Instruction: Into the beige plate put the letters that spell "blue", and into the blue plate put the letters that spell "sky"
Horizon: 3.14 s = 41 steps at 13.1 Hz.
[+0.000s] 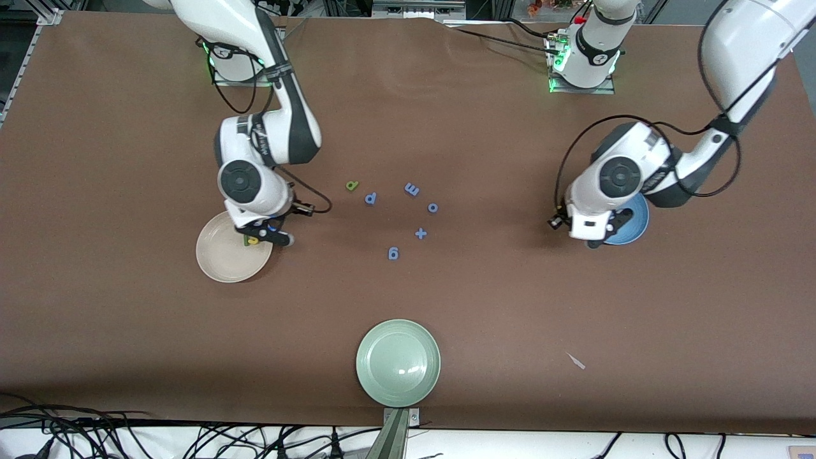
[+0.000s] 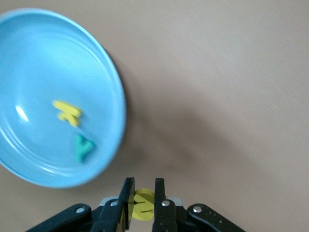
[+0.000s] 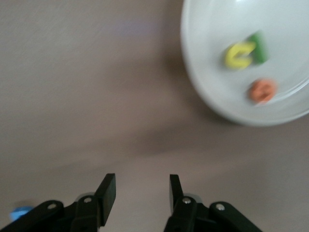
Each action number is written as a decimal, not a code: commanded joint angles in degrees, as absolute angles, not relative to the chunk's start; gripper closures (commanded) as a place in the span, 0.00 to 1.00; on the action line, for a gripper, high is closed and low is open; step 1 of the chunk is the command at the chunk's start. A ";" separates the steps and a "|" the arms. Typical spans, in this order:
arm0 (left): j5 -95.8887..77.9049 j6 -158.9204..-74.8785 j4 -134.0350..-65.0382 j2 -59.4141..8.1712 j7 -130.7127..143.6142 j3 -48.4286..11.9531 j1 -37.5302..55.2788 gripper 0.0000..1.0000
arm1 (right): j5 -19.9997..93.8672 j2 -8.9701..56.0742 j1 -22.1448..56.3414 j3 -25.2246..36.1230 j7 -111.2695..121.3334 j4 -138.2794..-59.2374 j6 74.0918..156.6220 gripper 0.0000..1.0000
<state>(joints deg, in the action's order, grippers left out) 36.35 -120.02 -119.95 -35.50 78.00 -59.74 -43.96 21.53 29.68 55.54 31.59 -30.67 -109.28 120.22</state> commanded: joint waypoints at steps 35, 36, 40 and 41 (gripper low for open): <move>41.32 -90.11 -90.55 -34.63 44.04 -71.88 -63.54 0.00 | 21.71 29.79 60.86 42.27 -20.80 -108.21 117.36 0.87; 41.22 -87.13 -88.00 -34.63 43.08 -73.03 -63.81 0.00 | 20.93 30.06 57.60 42.28 -14.39 -108.11 116.99 0.87; 34.83 -82.71 -83.32 -29.21 35.19 -72.17 -64.16 0.00 | 19.69 32.42 51.33 42.19 -3.87 -108.72 121.36 0.78; 30.72 -82.71 -82.80 -25.79 31.68 -69.11 -63.81 0.00 | 19.86 33.13 51.07 42.19 -3.17 -108.72 122.77 0.71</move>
